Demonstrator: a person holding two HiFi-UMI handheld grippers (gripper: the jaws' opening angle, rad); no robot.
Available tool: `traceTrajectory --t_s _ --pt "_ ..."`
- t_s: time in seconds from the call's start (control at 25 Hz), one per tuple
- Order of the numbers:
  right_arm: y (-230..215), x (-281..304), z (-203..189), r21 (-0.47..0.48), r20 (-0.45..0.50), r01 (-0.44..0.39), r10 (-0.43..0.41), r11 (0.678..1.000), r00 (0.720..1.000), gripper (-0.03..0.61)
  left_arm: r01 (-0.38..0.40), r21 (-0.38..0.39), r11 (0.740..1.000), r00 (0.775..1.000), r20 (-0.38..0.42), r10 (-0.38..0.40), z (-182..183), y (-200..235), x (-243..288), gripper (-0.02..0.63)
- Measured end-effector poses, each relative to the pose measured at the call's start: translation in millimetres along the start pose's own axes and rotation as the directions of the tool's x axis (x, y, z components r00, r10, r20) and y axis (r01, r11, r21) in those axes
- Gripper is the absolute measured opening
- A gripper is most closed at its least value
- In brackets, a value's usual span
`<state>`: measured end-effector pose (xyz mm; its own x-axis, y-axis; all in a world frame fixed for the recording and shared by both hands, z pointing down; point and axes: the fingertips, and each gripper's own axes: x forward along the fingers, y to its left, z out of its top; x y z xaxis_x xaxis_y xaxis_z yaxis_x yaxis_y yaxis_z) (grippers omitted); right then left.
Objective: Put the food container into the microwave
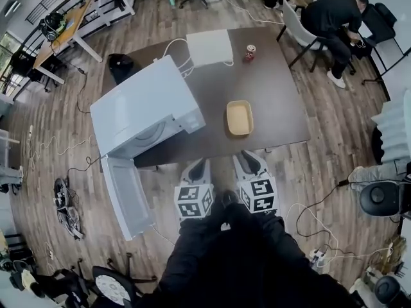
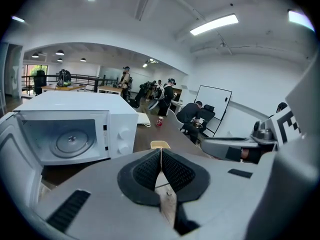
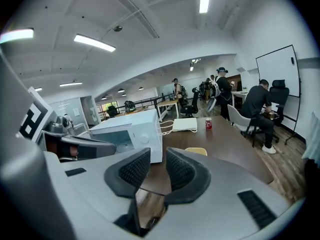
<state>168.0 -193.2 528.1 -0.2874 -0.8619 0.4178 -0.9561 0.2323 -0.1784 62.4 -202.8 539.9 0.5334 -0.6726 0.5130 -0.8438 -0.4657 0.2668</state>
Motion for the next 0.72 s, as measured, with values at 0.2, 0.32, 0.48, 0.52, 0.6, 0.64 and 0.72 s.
traceTrajectory --t_s 0.2,0.32,0.48,0.52,0.6,0.64,0.72 --pt "-37 42 -40 0.037 -0.088 0.068 -0.065 0.997 0.994 0.189 0.020 -0.004 1.000 0.997 -0.069 -0.020 -21 17 47 0.035" --pt "-59 65 -65 0.067 -0.140 0.115 -0.104 0.991 0.985 0.236 0.030 -0.012 0.999 0.993 -0.110 -0.031 -34 25 72 0.034" --pt "-88 101 -90 0.093 -0.182 0.162 -0.143 0.982 0.973 0.296 0.044 -0.017 0.999 0.987 -0.154 -0.047 -50 39 111 0.034" --pt "-93 109 -94 0.096 -0.189 0.169 -0.149 0.981 0.971 0.305 0.048 -0.015 0.999 0.985 -0.165 -0.050 -54 42 120 0.035" --pt "-102 123 -103 0.103 -0.204 0.181 -0.158 0.978 0.966 0.310 0.056 -0.016 0.998 0.981 -0.184 -0.058 -64 46 137 0.035" --pt "-106 127 -108 0.106 -0.212 0.187 -0.161 0.977 0.964 0.314 0.058 -0.020 0.998 0.979 -0.193 -0.061 -69 48 144 0.035" --pt "-111 134 -118 0.111 -0.231 0.198 -0.168 0.974 0.958 0.319 0.061 -0.031 0.998 0.975 -0.212 -0.066 -78 49 156 0.035"
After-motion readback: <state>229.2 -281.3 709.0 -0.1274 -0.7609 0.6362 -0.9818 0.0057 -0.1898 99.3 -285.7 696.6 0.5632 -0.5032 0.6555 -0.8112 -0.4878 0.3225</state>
